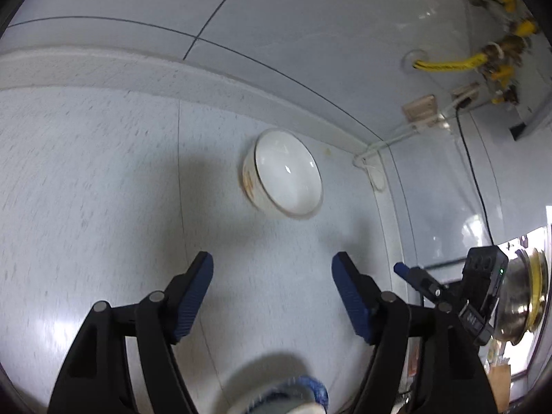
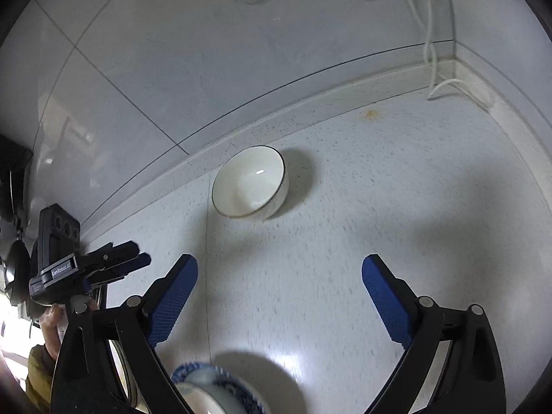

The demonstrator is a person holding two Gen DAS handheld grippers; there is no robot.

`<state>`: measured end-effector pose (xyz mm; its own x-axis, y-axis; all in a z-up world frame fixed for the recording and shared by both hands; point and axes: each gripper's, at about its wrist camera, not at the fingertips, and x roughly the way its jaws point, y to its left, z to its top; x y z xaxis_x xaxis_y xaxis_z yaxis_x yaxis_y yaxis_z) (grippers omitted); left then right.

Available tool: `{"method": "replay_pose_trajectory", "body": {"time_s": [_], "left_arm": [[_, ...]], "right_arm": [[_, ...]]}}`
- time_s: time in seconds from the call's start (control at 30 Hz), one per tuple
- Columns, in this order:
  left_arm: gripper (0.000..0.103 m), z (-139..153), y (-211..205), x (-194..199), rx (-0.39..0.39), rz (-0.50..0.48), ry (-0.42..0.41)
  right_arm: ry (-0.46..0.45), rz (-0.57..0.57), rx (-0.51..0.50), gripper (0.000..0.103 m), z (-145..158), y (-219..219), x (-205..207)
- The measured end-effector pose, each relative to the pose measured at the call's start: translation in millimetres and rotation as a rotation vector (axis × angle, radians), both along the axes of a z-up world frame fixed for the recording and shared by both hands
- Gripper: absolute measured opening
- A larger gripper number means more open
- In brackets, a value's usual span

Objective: Organize plates and bowls
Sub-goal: 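Close both grippers on the rim of the small white bowl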

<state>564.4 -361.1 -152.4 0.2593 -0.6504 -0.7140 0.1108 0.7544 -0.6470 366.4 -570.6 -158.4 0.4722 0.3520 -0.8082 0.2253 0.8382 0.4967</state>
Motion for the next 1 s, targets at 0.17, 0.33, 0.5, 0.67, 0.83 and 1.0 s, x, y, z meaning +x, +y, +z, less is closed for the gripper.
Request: {"method": "replay_pose_trajectory", "body": {"time_s": [0.17, 0.33, 0.5, 0.67, 0.83, 1.0], "left_arm": [[0.071, -29.9, -23.2, 53.9, 0.010, 0.032, 0.014], [0.069, -56.1, -43.6, 91.1, 0.045, 0.043, 0.036], [0.051, -84.1, -55.2, 101.7, 0.053, 0.023, 0.117], [0.021, -100.9, -69.8, 109.8, 0.068, -0.032, 0.157], [0.018, -105.4, -71.2, 111.2, 0.057, -0.008, 0.169], [0.018, -105.7, -74.6, 94.9, 0.033, -0.019, 0.218]], "right_arm": [[0.021, 0.032, 0.040, 0.094, -35.7, 11.7, 52.4], [0.057, 0.066, 0.054, 0.092, -67.9, 23.9, 88.8], [0.097, 0.093, 0.087, 0.062, -88.0, 32.4, 109.3], [0.137, 0.074, 0.104, 0.034, -104.7, 21.9, 119.1], [0.158, 0.032, 0.124, 0.018, -112.4, 12.4, 122.2], [0.186, 0.046, 0.087, 0.015, -108.0, 10.0, 112.4]]}}
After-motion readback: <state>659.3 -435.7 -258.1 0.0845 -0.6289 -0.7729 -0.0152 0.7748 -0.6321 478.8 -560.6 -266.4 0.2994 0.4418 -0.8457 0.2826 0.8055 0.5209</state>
